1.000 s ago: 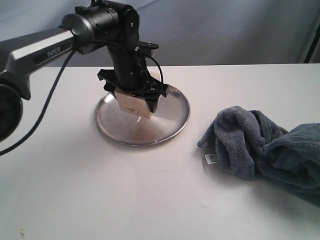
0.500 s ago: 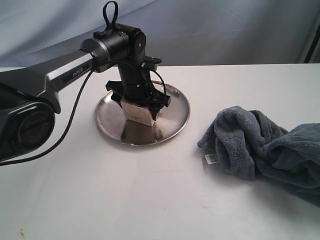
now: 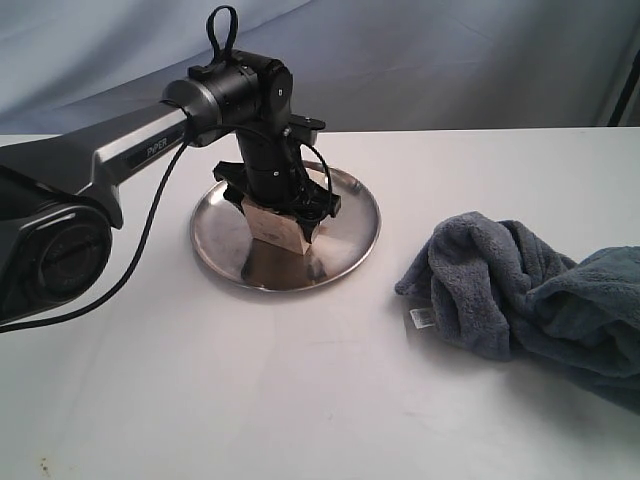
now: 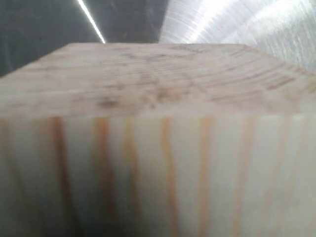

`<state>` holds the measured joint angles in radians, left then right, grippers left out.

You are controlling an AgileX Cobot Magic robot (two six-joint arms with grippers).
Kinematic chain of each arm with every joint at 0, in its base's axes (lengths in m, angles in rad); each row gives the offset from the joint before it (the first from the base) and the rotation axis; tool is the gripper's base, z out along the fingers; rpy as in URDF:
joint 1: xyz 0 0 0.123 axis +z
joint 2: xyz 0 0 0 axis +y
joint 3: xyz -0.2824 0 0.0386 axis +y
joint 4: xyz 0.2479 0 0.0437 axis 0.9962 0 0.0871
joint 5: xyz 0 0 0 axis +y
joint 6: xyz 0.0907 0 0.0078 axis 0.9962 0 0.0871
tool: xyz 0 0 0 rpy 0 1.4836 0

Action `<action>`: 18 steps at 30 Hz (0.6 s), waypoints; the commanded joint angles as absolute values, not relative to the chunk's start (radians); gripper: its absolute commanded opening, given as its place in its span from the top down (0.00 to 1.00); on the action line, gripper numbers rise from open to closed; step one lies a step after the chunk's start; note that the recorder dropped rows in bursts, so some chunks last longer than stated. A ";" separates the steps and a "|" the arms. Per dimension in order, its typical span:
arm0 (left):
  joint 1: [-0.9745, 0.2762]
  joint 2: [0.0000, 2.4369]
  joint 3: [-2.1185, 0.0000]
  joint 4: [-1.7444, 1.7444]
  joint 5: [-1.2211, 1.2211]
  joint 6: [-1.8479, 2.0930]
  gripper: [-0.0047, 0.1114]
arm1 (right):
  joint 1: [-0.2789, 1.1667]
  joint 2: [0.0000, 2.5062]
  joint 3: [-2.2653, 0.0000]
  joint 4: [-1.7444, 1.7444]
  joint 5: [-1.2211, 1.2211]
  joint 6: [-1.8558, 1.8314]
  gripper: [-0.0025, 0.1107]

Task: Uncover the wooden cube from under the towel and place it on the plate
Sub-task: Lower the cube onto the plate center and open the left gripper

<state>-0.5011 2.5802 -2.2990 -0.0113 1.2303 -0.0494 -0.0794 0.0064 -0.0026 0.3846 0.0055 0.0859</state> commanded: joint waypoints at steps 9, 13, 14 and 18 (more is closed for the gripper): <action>-0.499 2.568 -2.308 -0.012 1.221 -0.048 0.40 | -0.079 0.000 0.000 0.390 0.017 0.090 0.95; -0.499 2.568 -2.308 -0.012 1.221 -0.048 0.26 | -0.079 0.000 0.000 0.390 0.017 0.090 0.95; -0.499 2.568 -2.308 -0.012 1.221 -0.048 0.23 | -0.079 0.000 0.000 0.390 0.017 0.090 0.95; -0.499 2.568 -2.308 -0.012 1.221 -0.048 0.18 | -0.079 0.000 0.000 0.390 0.017 0.090 0.95</action>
<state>-0.5011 2.5802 -2.3009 -0.0113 1.2284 -0.0494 -0.0794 0.0064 -0.0026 0.3846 0.0055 0.0859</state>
